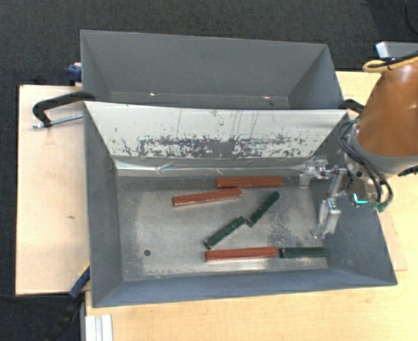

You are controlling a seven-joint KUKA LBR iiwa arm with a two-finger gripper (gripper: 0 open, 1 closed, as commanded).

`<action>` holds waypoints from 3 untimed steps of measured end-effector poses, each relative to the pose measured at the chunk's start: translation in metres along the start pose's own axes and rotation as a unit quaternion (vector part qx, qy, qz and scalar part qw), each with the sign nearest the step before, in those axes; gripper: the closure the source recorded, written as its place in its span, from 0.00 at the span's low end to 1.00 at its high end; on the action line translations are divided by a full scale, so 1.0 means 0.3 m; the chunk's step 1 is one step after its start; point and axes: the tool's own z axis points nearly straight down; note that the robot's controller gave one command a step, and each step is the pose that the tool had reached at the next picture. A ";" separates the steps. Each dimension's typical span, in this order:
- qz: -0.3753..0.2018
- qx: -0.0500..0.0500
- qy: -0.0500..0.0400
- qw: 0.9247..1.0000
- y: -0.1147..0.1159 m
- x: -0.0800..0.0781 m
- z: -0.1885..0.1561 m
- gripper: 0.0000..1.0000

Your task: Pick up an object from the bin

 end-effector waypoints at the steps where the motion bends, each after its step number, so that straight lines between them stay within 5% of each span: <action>1: 0.000 0.000 -0.002 1.000 0.000 -0.002 -0.007 0.00; 2: -0.008 0.001 -0.005 1.000 -0.018 0.040 -0.078 0.00; 3: -0.063 0.002 -0.008 0.998 0.026 0.054 0.052 0.00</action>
Offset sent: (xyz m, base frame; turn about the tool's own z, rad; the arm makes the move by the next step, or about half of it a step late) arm -0.0171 -0.0080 0.0287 -0.0202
